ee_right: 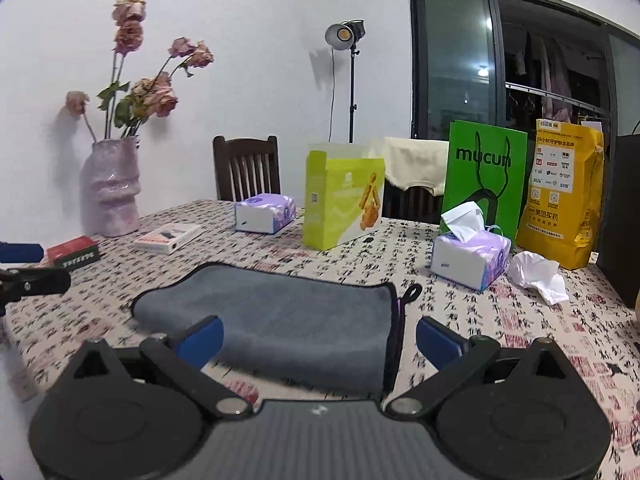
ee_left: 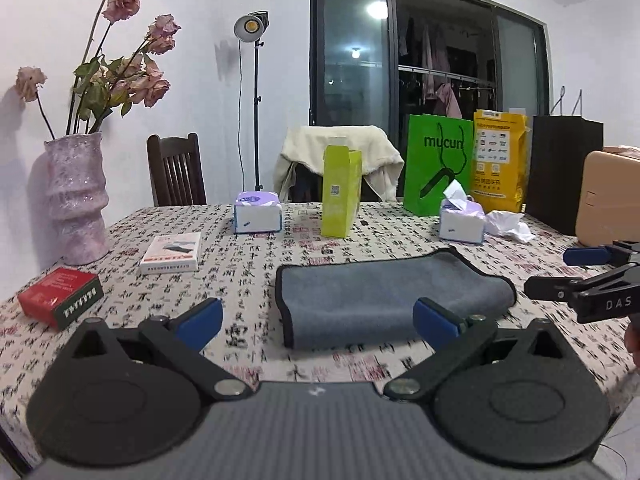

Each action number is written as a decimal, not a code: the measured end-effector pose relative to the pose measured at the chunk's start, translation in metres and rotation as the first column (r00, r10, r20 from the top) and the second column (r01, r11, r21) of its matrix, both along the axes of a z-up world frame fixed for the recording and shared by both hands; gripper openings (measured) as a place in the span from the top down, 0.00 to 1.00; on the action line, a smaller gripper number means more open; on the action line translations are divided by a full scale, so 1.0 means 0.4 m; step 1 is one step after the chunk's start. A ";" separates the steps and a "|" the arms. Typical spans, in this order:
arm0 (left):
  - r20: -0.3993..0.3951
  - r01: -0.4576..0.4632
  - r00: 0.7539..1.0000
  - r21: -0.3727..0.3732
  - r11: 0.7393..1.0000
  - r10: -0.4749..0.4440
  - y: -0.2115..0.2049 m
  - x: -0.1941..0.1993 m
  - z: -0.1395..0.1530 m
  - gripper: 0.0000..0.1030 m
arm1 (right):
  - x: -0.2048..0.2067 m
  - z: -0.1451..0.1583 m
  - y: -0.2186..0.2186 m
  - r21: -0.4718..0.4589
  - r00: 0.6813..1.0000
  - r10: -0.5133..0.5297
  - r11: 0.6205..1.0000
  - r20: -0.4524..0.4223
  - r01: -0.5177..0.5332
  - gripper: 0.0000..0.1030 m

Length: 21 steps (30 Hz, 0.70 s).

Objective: Fold towel

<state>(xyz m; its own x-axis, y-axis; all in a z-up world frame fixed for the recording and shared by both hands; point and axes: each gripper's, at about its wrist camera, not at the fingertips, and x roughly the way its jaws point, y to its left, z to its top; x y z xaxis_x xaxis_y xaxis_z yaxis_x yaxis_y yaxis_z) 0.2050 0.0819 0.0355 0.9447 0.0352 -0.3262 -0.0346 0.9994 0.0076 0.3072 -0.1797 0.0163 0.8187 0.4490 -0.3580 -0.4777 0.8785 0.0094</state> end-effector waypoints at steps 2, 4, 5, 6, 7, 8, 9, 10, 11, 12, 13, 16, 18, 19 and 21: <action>-0.005 -0.002 1.000 -0.004 1.000 0.002 -0.009 -0.026 -0.012 0.00 | -0.023 -0.008 -0.004 -0.005 1.000 0.001 1.000 -0.001 -0.001 0.00; -0.004 0.004 1.000 0.003 1.000 -0.004 -0.018 -0.051 -0.019 0.00 | -0.050 -0.015 -0.013 -0.002 1.000 0.001 1.000 -0.002 -0.001 0.00; -0.001 0.005 1.000 0.008 1.000 -0.004 -0.022 -0.063 -0.020 0.00 | -0.061 -0.016 -0.017 0.000 1.000 0.002 1.000 -0.003 -0.002 0.00; 0.003 0.004 1.000 0.012 1.000 -0.004 -0.025 -0.074 -0.019 0.00 | -0.075 -0.017 -0.022 0.002 1.000 -0.001 1.000 -0.001 0.001 0.00; 0.009 0.005 1.000 0.015 1.000 -0.005 -0.029 -0.087 -0.018 0.00 | -0.085 -0.016 -0.029 0.005 1.000 -0.006 1.000 0.002 0.006 0.00; 0.015 0.006 1.000 0.015 1.000 -0.006 -0.031 -0.098 -0.017 0.00 | -0.097 -0.015 -0.035 0.010 1.000 -0.012 1.000 0.006 0.012 0.00; 0.022 0.008 1.000 0.014 1.000 -0.008 -0.032 -0.111 -0.015 0.00 | -0.110 -0.014 -0.042 0.018 1.000 -0.019 1.000 0.009 0.019 0.00; 0.027 0.008 1.000 0.012 1.000 -0.008 -0.033 -0.124 -0.013 0.00 | -0.123 -0.013 -0.050 0.028 1.000 -0.025 0.999 0.011 0.025 0.00; 0.033 0.007 0.999 0.012 1.000 -0.008 -0.035 -0.137 -0.012 0.00 | -0.133 -0.011 -0.056 0.035 0.999 -0.030 0.999 0.012 0.030 0.00; 0.038 0.006 0.999 0.013 1.000 -0.006 -0.037 -0.150 -0.011 0.00 | -0.145 -0.010 -0.061 0.042 0.999 -0.034 0.999 0.013 0.033 0.00; 0.043 0.003 0.999 0.018 1.000 -0.004 -0.040 -0.163 -0.011 0.00 | -0.159 -0.009 -0.066 0.047 0.999 -0.036 0.998 0.014 0.036 0.00; 0.055 0.000 0.998 0.039 0.999 -0.002 -0.051 -0.201 -0.015 0.00 | -0.193 -0.005 -0.077 0.061 0.999 -0.037 0.997 0.015 0.036 0.00; 0.064 -0.006 0.998 0.045 0.999 0.003 -0.059 -0.226 -0.020 0.00 | -0.214 -0.005 -0.084 0.066 0.999 -0.031 0.997 0.013 0.031 0.00; 0.067 -0.011 0.998 0.046 0.999 0.008 -0.062 -0.237 -0.024 0.00 | -0.223 -0.003 -0.086 0.066 1.000 -0.028 0.997 0.012 0.027 0.00; 0.070 -0.031 0.997 0.042 0.999 0.028 -0.068 -0.259 -0.033 0.00 | -0.241 -0.002 -0.087 0.064 1.000 -0.022 0.998 0.012 0.022 0.00</action>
